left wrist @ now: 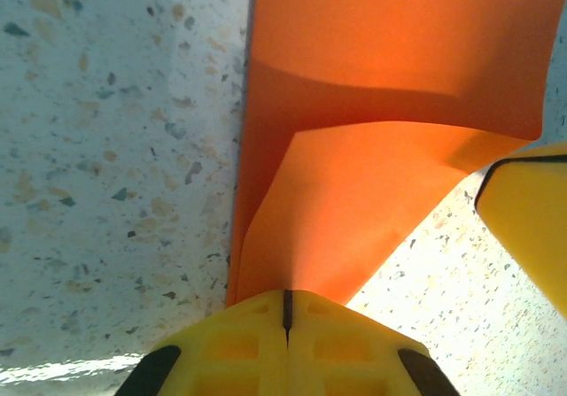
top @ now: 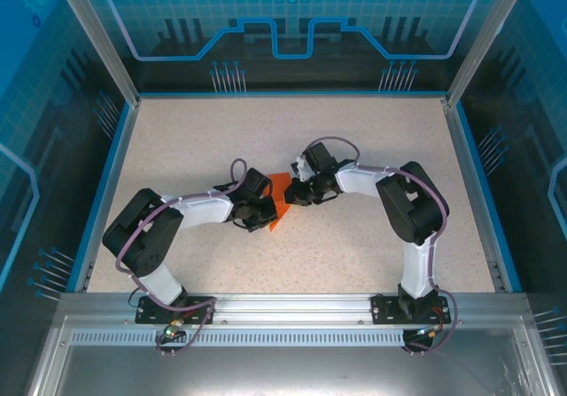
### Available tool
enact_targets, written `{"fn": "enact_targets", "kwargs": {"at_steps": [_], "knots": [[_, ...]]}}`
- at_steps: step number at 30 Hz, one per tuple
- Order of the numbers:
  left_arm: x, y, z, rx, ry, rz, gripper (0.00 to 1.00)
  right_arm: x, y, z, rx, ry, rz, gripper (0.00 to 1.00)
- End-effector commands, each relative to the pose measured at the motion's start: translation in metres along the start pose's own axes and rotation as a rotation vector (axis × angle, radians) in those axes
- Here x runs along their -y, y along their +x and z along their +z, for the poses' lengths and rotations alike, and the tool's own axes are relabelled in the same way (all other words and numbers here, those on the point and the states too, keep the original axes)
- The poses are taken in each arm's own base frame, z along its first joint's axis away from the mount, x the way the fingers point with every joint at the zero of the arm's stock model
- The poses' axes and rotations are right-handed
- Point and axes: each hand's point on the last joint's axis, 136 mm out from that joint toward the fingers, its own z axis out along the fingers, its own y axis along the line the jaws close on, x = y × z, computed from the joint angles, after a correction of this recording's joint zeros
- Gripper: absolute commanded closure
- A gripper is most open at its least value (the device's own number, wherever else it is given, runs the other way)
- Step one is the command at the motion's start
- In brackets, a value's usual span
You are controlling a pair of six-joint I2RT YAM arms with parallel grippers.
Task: Fold a paper plane with a square sheet of paper (pick it up from the middle)
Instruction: Third fold the triangle at the center of the table.
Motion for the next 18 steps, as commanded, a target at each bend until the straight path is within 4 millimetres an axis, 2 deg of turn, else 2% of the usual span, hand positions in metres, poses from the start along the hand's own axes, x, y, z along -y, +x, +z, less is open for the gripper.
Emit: {"fn": "enact_targets", "kwargs": {"at_steps": [1, 5, 12, 15, 18], "knots": [[-0.016, 0.001, 0.004, -0.012, -0.077, -0.002, 1.00, -0.008, 0.014, 0.004, -0.032, 0.002, -0.062, 0.89], [-0.019, 0.002, 0.004, -0.020, -0.087, -0.007, 1.00, -0.008, 0.017, 0.013, -0.063, 0.020, -0.061, 0.90], [-0.030, 0.006, 0.004, -0.040, -0.145, -0.026, 1.00, 0.021, 0.012, 0.021, -0.090, 0.108, -0.017, 0.90], [-0.039, 0.012, 0.003, -0.063, -0.183, -0.037, 1.00, 0.042, 0.002, 0.014, -0.067, 0.151, 0.023, 0.91], [-0.048, 0.018, 0.002, -0.083, -0.210, -0.041, 1.00, 0.062, -0.019, -0.001, -0.013, 0.167, 0.086, 0.91]]}}
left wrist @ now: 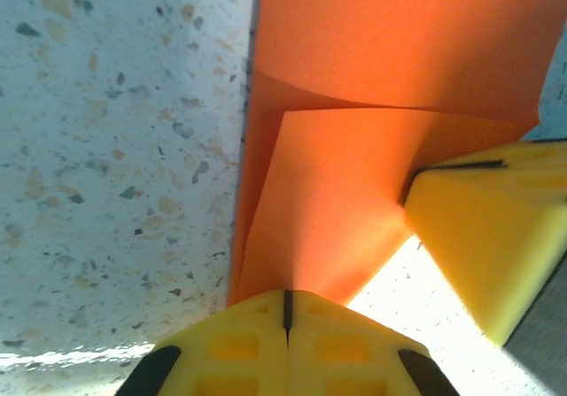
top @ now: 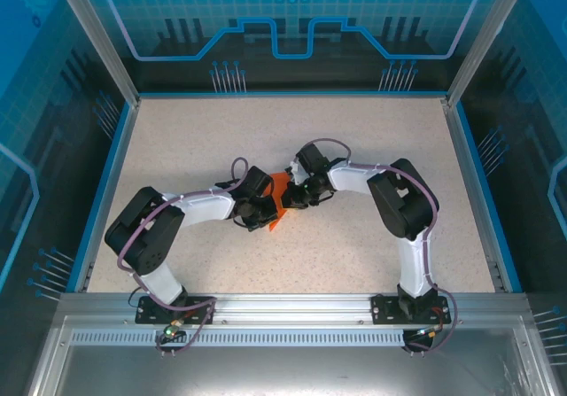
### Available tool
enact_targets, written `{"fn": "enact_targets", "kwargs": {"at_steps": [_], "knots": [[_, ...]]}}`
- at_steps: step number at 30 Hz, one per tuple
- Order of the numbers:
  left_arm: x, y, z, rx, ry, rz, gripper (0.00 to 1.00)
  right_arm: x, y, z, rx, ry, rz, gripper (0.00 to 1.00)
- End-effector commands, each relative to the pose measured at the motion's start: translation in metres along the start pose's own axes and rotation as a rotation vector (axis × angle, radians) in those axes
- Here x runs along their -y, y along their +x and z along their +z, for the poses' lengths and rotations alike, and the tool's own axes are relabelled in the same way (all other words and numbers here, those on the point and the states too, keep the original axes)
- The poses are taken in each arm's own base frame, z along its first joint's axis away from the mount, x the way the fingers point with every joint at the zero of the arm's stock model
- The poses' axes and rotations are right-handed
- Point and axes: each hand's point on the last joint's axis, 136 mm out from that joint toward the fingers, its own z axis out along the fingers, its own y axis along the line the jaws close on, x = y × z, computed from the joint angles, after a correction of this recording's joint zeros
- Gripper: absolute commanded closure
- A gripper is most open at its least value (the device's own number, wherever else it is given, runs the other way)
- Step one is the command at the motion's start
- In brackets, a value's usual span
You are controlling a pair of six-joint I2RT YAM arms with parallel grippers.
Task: Fold a paper plane with a square sheet of paper (pick it up from the middle)
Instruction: Third fold the triangle at the center of the table.
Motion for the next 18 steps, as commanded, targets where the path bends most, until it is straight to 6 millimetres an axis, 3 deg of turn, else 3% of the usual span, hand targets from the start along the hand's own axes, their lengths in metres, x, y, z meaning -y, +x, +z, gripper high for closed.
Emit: {"fn": "enact_targets", "kwargs": {"at_steps": [1, 6, 10, 13, 18], "knots": [[-0.047, 0.018, 0.005, -0.069, -0.176, -0.033, 1.00, 0.056, -0.029, -0.018, 0.071, 0.110, 0.118, 0.91], [-0.045, 0.017, 0.007, -0.066, -0.164, -0.029, 1.00, 0.073, -0.060, -0.046, 0.158, 0.130, 0.169, 0.92], [-0.033, 0.009, 0.008, -0.049, -0.132, 0.030, 1.00, 0.048, -0.069, -0.070, 0.227, 0.094, 0.099, 0.91], [-0.025, 0.003, 0.008, -0.031, -0.110, 0.092, 1.00, 0.022, -0.058, -0.072, 0.216, 0.059, 0.028, 0.91], [-0.018, -0.005, 0.009, -0.016, -0.080, 0.193, 1.00, -0.011, -0.022, -0.036, 0.100, 0.000, -0.022, 0.91]]}}
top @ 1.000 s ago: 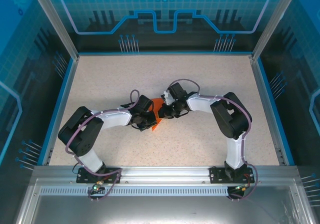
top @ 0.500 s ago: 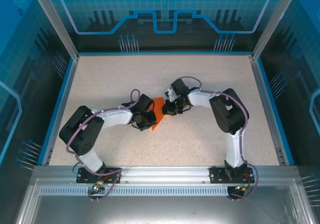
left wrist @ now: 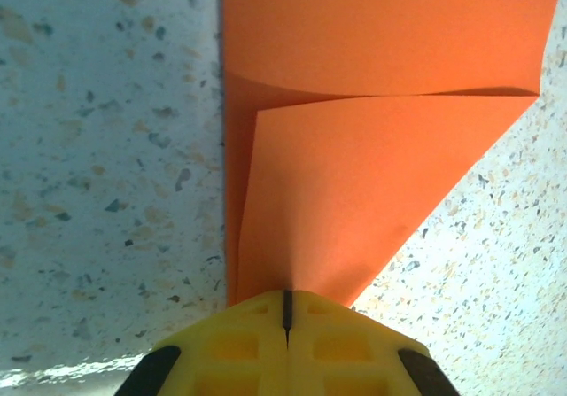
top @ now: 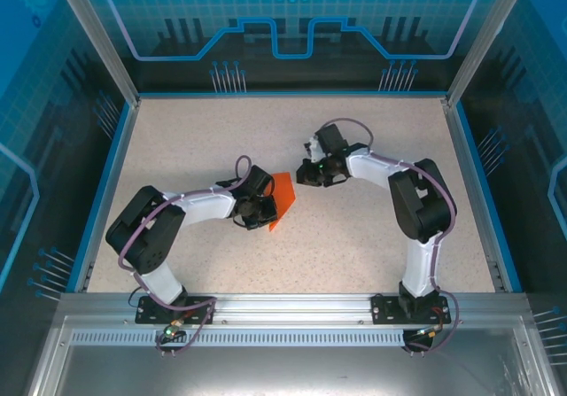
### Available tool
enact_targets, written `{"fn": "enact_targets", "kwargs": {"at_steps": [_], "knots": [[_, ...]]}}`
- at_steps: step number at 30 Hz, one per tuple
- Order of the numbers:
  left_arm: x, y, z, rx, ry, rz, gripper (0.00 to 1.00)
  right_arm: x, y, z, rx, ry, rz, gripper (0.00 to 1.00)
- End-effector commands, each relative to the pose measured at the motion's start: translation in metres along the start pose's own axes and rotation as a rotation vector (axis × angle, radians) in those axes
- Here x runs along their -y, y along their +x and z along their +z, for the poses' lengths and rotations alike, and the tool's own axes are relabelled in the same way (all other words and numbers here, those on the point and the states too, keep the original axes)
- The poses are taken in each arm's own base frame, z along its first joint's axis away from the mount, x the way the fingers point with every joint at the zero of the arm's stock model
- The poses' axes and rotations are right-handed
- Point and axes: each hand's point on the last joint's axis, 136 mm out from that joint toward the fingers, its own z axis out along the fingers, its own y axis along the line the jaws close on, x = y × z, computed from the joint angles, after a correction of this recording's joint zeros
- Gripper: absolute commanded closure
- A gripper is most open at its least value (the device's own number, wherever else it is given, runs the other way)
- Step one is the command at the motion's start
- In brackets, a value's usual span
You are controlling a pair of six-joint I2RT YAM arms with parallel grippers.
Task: Fold a paper plane with a square sheet of paper (pick it up from the middle)
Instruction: Third fold the triangle at the center of the table.
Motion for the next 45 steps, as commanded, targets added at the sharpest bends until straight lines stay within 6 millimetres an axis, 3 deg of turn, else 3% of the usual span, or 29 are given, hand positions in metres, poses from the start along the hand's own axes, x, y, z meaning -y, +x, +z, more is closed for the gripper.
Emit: {"fn": "enact_targets", "kwargs": {"at_steps": [1, 7, 12, 19, 23, 34, 45], "knots": [[-0.019, -0.004, 0.008, -0.010, -0.065, 0.078, 1.00, -0.022, 0.038, 0.020, -0.109, -0.057, -0.024, 0.91], [-0.016, -0.010, 0.005, -0.001, -0.025, 0.091, 1.00, -0.027, 0.058, 0.049, -0.184, -0.075, -0.001, 0.92], [-0.006, -0.011, -0.001, 0.007, 0.018, 0.091, 1.00, -0.005, 0.067, 0.061, -0.217, -0.006, 0.040, 0.92], [0.038, -0.019, -0.022, 0.039, 0.221, 0.047, 1.00, 0.022, 0.083, 0.071, -0.265, 0.062, 0.095, 0.93], [0.042, -0.018, -0.016, 0.024, 0.267, -0.045, 1.00, 0.027, 0.087, 0.072, -0.272, 0.077, 0.113, 0.93], [0.014, -0.005, 0.008, -0.018, 0.208, -0.182, 1.00, 0.034, 0.093, 0.075, -0.288, 0.101, 0.133, 0.93], [-0.007, 0.005, 0.006, -0.011, 0.159, -0.180, 1.00, 0.037, 0.095, 0.076, -0.296, 0.115, 0.142, 0.93]]}}
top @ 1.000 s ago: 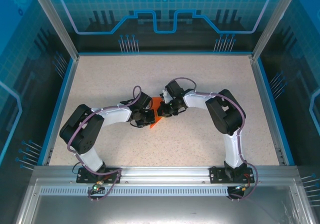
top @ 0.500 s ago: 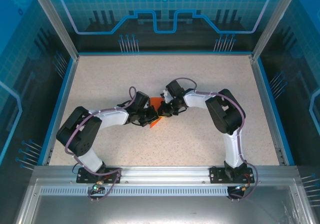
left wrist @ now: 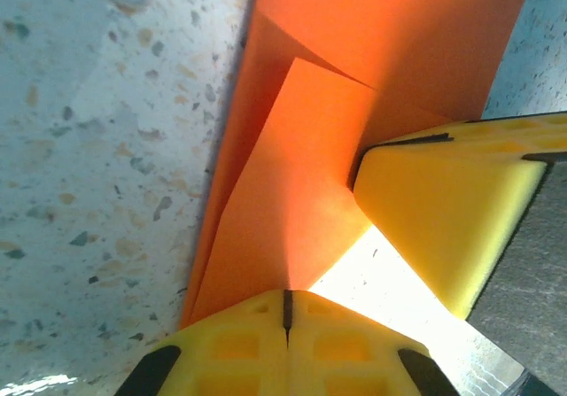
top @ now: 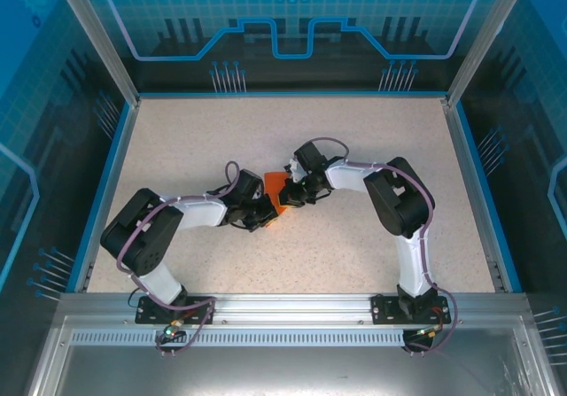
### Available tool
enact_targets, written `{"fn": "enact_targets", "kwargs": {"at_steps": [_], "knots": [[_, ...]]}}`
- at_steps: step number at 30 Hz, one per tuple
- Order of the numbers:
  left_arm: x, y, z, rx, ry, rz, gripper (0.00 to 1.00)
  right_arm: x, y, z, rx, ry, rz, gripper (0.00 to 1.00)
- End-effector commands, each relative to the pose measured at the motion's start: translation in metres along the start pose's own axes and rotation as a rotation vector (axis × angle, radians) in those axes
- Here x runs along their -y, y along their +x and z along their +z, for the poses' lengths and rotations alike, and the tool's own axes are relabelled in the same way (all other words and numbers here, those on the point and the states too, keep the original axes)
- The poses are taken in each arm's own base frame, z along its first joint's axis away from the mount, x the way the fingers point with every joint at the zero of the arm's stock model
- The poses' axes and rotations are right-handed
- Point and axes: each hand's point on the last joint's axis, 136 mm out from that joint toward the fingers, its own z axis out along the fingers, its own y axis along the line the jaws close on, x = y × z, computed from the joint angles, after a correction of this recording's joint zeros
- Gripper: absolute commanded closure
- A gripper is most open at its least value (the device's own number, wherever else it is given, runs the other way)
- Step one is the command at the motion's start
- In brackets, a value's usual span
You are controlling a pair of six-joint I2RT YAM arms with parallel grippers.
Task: Fold a paper plane with a square sheet of paper (pick it up from the middle)
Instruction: Third fold the triangle at the center of the table.
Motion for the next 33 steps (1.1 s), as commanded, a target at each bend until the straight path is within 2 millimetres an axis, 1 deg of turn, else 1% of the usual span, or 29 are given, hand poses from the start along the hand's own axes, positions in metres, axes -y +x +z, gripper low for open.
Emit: {"fn": "enact_targets", "kwargs": {"at_steps": [1, 6, 9, 18, 20, 24, 27, 28, 30, 33], "knots": [[-0.018, 0.006, 0.001, -0.008, -0.053, -0.026, 1.00, 0.056, 0.030, 0.024, -0.092, 0.167, 0.109, 0.93], [-0.031, 0.009, 0.002, -0.012, -0.093, -0.032, 1.00, 0.058, 0.031, 0.024, -0.096, 0.183, 0.113, 0.93], [-0.043, 0.013, 0.000, -0.009, -0.122, -0.043, 1.00, 0.065, 0.033, 0.024, -0.107, 0.213, 0.122, 0.93], [-0.077, 0.024, -0.011, -0.005, -0.166, -0.107, 1.00, 0.093, 0.045, 0.025, -0.149, 0.329, 0.162, 0.93], [-0.081, 0.026, -0.013, -0.005, -0.165, -0.121, 1.00, 0.097, 0.047, 0.024, -0.154, 0.340, 0.169, 0.93], [-0.083, 0.028, -0.017, -0.005, -0.164, -0.130, 1.00, 0.099, 0.048, 0.023, -0.156, 0.345, 0.173, 0.93], [-0.081, 0.028, -0.021, 0.000, -0.160, -0.133, 1.00, 0.098, 0.047, 0.023, -0.153, 0.342, 0.174, 0.93], [-0.078, 0.027, -0.022, 0.002, -0.149, -0.132, 1.00, 0.097, 0.047, 0.023, -0.152, 0.341, 0.170, 0.93], [-0.062, 0.024, -0.027, 0.009, -0.097, -0.112, 1.00, 0.095, 0.046, 0.023, -0.150, 0.335, 0.170, 0.93], [-0.024, 0.015, -0.036, 0.025, 0.020, -0.052, 1.00, 0.094, 0.046, 0.023, -0.149, 0.330, 0.170, 0.93]]}}
